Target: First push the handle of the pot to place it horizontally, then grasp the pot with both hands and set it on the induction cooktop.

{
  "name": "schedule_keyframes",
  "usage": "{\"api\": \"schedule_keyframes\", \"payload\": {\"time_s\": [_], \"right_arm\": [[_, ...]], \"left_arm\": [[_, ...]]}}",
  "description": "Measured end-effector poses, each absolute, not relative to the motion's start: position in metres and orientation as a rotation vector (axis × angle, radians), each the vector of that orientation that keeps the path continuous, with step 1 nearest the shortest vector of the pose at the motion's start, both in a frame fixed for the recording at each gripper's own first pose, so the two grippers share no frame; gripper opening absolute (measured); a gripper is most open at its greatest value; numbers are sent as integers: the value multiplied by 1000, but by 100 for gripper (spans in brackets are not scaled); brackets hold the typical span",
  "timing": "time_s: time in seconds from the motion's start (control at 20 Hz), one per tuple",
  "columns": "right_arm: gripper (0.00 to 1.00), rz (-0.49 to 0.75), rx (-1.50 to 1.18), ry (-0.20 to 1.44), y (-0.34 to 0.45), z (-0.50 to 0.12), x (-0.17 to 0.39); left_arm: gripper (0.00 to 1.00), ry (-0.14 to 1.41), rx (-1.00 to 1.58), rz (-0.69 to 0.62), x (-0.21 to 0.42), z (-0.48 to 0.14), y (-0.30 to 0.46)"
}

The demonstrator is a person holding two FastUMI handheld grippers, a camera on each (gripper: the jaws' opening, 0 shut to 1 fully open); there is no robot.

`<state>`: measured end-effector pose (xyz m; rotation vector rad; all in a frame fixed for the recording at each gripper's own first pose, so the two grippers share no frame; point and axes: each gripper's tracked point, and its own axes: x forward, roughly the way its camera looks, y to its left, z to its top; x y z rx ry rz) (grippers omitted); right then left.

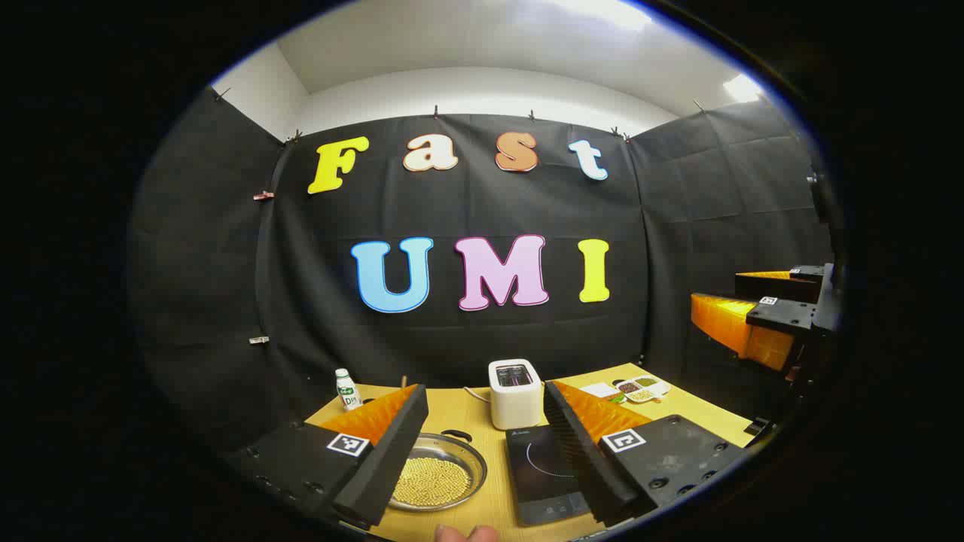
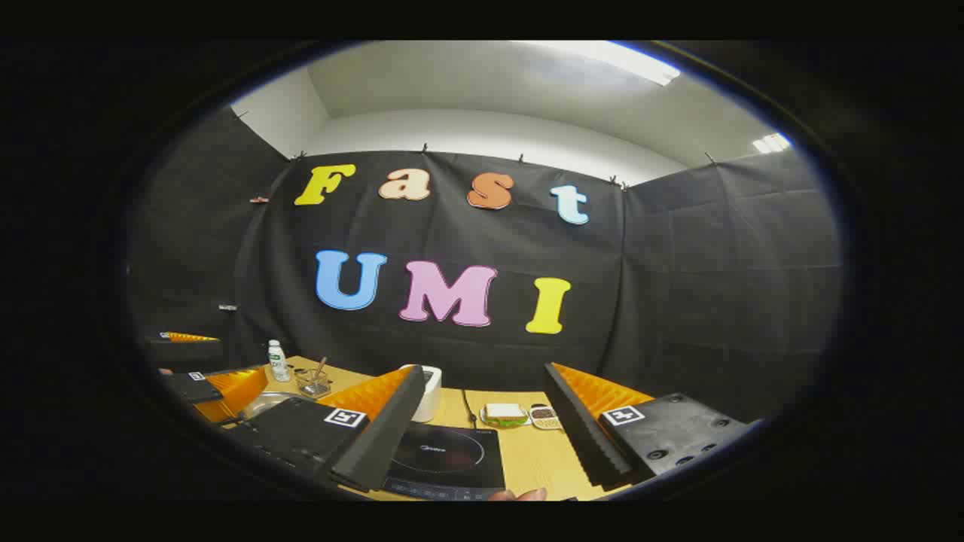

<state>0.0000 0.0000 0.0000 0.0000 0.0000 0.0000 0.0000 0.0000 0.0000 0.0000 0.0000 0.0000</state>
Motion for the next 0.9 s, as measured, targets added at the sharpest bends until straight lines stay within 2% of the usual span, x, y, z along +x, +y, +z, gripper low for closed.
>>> {"api": "schedule_keyframes", "payload": {"time_s": [0.05,0.15,0.9], "right_arm": [[98,-1,-2,0,0,0,-1],[98,-1,-5,0,0,0,-3],[98,-12,-16,-1,-2,1,-6]], "left_arm": [[99,-1,-1,0,0,-1,0],[96,-1,0,0,-2,-1,0],[96,-6,1,12,-6,2,8]]}}
